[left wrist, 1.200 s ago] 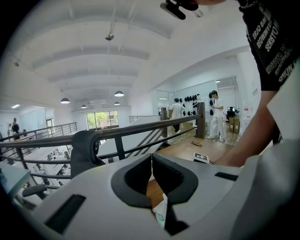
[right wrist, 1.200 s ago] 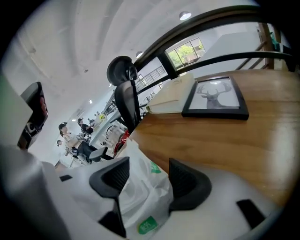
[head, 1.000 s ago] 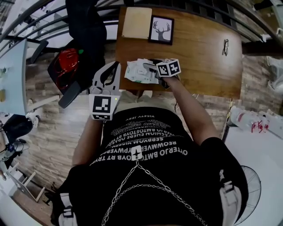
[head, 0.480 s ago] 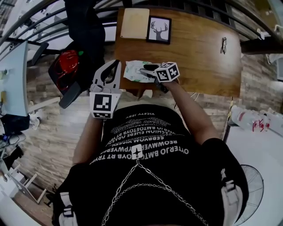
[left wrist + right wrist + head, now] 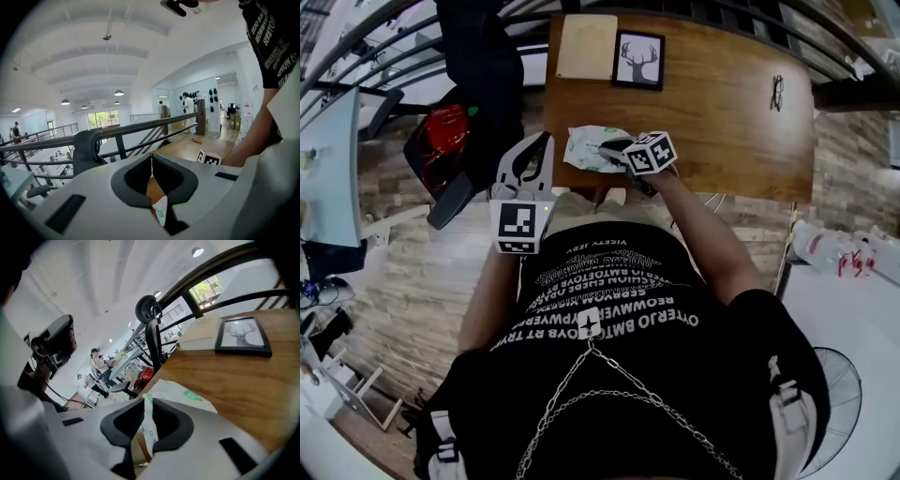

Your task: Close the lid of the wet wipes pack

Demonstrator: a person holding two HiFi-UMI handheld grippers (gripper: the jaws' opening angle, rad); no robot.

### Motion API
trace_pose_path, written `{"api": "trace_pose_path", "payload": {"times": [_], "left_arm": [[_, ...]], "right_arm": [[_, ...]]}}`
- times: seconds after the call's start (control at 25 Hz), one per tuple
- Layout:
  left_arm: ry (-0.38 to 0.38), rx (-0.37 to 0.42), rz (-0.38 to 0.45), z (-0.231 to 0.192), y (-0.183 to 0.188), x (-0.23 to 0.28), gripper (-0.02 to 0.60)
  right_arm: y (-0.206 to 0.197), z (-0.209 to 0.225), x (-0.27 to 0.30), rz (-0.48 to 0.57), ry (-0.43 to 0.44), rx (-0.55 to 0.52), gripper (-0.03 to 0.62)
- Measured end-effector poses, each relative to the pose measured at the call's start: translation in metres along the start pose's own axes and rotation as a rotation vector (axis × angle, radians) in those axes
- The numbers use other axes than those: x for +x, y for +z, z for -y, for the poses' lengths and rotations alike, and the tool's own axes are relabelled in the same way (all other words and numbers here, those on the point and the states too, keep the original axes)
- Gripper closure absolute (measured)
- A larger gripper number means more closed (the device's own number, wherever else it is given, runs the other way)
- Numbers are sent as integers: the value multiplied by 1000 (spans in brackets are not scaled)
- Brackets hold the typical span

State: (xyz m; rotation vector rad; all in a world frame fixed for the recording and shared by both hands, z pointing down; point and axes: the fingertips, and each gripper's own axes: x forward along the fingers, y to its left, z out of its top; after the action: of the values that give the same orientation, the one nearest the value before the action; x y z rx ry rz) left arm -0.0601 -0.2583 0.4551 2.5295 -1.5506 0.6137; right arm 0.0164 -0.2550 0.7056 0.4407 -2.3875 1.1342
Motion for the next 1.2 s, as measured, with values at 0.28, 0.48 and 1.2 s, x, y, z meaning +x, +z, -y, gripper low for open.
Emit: {"api": "trace_pose_path", "payload": {"times": [0.28,0.48,1.2], "left_arm": [[-4,1,-1,-1,-1,-1,551],[-2,3,-8,0,-3,-5,551],[-67,9,32,-6,15,-24,551]], "right_arm": [[-22,3,14,-91,-82,-87,534],[-32,6,22,-152,-175,-230,553],[25,-30,-47,213,-361,-265,579]]}}
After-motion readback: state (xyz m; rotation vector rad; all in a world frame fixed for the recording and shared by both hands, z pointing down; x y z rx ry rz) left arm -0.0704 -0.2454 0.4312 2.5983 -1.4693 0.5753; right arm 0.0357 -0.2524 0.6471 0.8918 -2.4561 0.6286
